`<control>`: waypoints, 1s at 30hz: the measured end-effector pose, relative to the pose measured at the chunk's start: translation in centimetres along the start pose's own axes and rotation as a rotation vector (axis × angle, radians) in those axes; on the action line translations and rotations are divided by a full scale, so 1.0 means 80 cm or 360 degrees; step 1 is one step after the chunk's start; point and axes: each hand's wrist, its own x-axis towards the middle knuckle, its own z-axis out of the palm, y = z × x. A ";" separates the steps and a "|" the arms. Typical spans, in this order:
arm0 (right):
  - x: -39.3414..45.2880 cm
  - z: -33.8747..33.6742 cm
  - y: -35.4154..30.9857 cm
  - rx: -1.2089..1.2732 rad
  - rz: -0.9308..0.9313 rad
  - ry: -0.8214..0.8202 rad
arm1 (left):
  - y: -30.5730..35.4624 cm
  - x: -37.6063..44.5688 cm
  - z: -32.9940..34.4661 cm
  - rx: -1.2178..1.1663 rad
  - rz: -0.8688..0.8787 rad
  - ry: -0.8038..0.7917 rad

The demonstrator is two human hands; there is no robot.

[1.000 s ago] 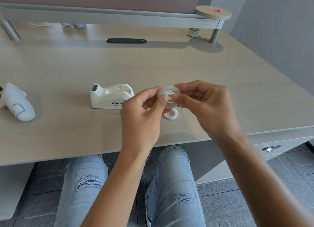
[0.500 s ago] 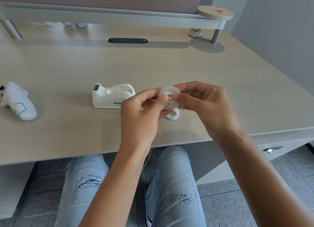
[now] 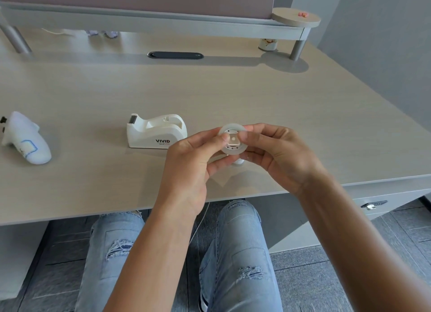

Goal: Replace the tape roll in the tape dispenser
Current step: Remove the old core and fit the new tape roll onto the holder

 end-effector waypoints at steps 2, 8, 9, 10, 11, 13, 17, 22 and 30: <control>0.001 -0.001 0.002 0.0006 0.0011 0.0005 | -0.002 0.001 0.000 0.0023 0.0012 0.0031; 0.003 -0.003 0.002 0.0031 0.0031 -0.0005 | -0.002 0.002 0.003 0.0082 0.0051 0.0066; 0.004 -0.003 0.001 0.0033 0.0031 -0.0008 | -0.001 0.003 0.003 0.0081 0.0050 0.0062; 0.004 -0.003 0.001 0.0031 0.0032 -0.0005 | -0.001 0.003 0.003 0.0077 0.0049 0.0061; 0.004 -0.003 0.001 0.0021 0.0027 0.0005 | -0.002 0.004 0.002 0.0077 0.0051 0.0062; 0.005 -0.002 0.001 -0.0048 -0.0018 0.0039 | -0.003 0.005 0.002 0.0116 0.0078 0.0082; 0.006 -0.002 -0.002 -0.0544 -0.0265 0.0129 | -0.003 0.008 -0.002 0.0442 0.0284 0.0210; 0.005 0.003 0.001 -0.0669 -0.0417 0.0088 | -0.003 0.008 -0.010 0.0648 0.0472 0.0296; 0.006 0.022 0.008 -0.0601 -0.0446 0.0083 | 0.008 0.002 -0.025 0.0812 0.0612 0.0296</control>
